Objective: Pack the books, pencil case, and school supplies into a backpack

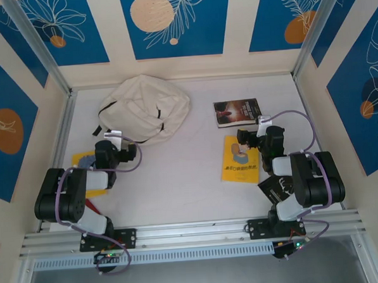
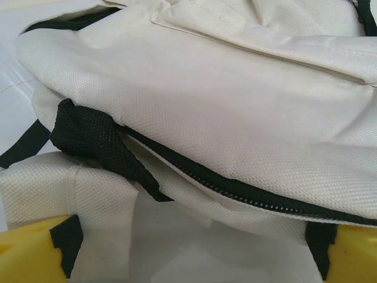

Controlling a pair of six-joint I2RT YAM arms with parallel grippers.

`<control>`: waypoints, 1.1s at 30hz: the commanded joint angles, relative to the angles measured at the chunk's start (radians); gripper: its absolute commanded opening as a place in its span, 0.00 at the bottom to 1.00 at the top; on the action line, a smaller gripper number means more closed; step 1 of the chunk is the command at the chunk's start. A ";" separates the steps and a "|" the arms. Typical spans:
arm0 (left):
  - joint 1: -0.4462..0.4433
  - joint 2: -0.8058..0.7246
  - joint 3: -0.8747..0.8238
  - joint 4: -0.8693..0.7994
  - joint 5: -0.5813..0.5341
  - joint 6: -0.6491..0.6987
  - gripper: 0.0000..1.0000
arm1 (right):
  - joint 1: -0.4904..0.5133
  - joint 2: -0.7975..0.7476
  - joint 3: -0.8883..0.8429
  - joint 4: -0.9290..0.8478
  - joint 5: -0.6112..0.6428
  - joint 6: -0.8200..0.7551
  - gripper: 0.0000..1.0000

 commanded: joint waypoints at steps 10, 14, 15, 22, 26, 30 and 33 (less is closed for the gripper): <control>0.008 0.007 0.033 0.052 0.023 -0.008 0.99 | -0.003 0.014 0.023 0.034 -0.015 0.007 0.99; 0.007 0.006 0.032 0.052 0.023 -0.008 0.99 | -0.004 0.014 0.023 0.034 -0.016 0.007 0.99; 0.007 0.006 0.031 0.052 0.023 -0.008 0.99 | -0.004 0.014 0.024 0.034 -0.015 0.008 0.99; 0.008 0.006 0.031 0.052 0.023 -0.007 0.99 | -0.004 0.014 0.025 0.030 -0.015 0.009 0.99; 0.007 0.009 0.034 0.049 0.025 -0.009 0.99 | -0.004 0.015 0.026 0.028 -0.015 0.010 0.99; 0.008 0.004 0.028 0.060 0.023 -0.009 0.99 | -0.005 0.012 0.018 0.039 -0.021 0.009 0.99; 0.006 -0.045 0.086 -0.094 0.048 0.008 0.99 | -0.007 0.008 0.004 0.065 -0.006 0.019 0.99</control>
